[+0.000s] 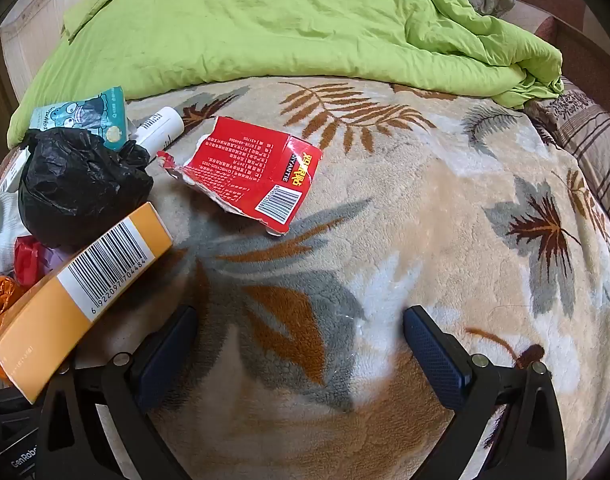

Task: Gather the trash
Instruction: 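Move both grippers toward the trash pile on the bed, then grasp the white medicine box with the left gripper while the right grasps the orange box, then lift the white box with the left gripper while the right lifts the orange box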

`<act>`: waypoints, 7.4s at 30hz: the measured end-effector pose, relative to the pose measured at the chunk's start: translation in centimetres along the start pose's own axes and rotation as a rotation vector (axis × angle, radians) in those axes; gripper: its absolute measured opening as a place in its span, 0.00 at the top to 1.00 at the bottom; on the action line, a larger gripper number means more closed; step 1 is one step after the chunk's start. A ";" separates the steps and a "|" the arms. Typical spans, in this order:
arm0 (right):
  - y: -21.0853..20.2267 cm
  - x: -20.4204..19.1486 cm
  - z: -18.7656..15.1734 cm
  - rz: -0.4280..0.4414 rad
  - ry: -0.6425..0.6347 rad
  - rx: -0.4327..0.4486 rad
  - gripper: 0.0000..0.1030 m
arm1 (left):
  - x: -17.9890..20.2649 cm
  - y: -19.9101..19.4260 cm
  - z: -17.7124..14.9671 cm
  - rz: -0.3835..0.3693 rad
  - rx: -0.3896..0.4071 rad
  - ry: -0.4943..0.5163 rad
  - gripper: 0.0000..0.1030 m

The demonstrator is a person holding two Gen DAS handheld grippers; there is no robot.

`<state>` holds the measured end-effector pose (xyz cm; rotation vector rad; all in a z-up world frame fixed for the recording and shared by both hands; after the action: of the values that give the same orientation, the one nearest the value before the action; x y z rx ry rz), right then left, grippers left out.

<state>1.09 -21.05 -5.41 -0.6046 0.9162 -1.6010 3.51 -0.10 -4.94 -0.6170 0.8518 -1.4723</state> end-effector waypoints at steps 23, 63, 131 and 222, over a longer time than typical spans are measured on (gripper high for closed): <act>-0.2 -0.4 -0.3 0.007 -0.036 -0.055 0.00 | -2.3 -8.5 -1.9 -0.022 0.184 0.011 0.00; -24.1 -1.0 -8.9 0.163 -0.105 0.482 0.01 | -6.6 -21.8 -10.0 0.066 0.392 -0.067 0.00; -6.6 -6.9 -0.6 0.362 0.114 0.005 0.22 | -9.1 -13.5 -7.9 -0.156 0.175 -0.233 0.24; -17.2 -6.0 -4.5 0.355 -0.137 0.348 0.76 | -6.9 -16.3 -6.5 0.065 0.317 -0.085 0.68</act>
<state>-10.87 -13.19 6.77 -0.2836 0.5848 -1.3373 -10.67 7.04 5.21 -0.4072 0.5514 -1.4723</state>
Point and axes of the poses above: each gripper's, at about its wrist camera, not at the fingertips, and y roughly the way its jaws point, x to its right, z to its top, the point moved 6 cm from there along y, roughly the way its jaws point, and after that the axes turned 5 degrees about z, right-handed, at the moved point
